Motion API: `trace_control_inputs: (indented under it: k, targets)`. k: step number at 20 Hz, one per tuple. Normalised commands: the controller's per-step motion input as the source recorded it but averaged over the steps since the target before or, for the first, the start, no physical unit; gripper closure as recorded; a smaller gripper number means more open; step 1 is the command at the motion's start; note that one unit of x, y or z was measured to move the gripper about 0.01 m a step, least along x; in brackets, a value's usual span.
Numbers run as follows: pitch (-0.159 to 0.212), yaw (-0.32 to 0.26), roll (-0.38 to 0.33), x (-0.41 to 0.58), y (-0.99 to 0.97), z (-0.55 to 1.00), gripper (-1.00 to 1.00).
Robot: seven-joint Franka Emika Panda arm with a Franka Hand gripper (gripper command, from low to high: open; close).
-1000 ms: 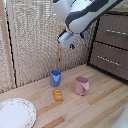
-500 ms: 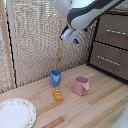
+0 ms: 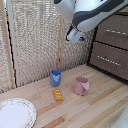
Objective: Propose to navigate your clamp on the clench of the first drawer. Use gentle force to register to the cabinet. Send posterior your swing mandate till over it lurks, a cup of pink essence. Fortify your grip after aiming concentric with the pink cup’s periphery. Manoeuvre the pink towards the cabinet's top. Drop your compression till the cup is resting inside.
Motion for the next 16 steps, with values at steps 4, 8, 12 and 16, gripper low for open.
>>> trace_control_inputs:
  k: [4, 8, 12, 16]
  targets:
    - [0.000, 0.089, -0.375, -0.148, -0.29, -0.08, -1.00]
    - [-0.005, 0.093, -0.375, -0.138, -0.30, -0.06, -1.00]
    - [-0.029, 0.096, -0.357, -0.064, -0.39, -0.06, -1.00]
    - [-0.026, 0.101, -0.294, 0.000, -0.51, -0.14, -1.00]
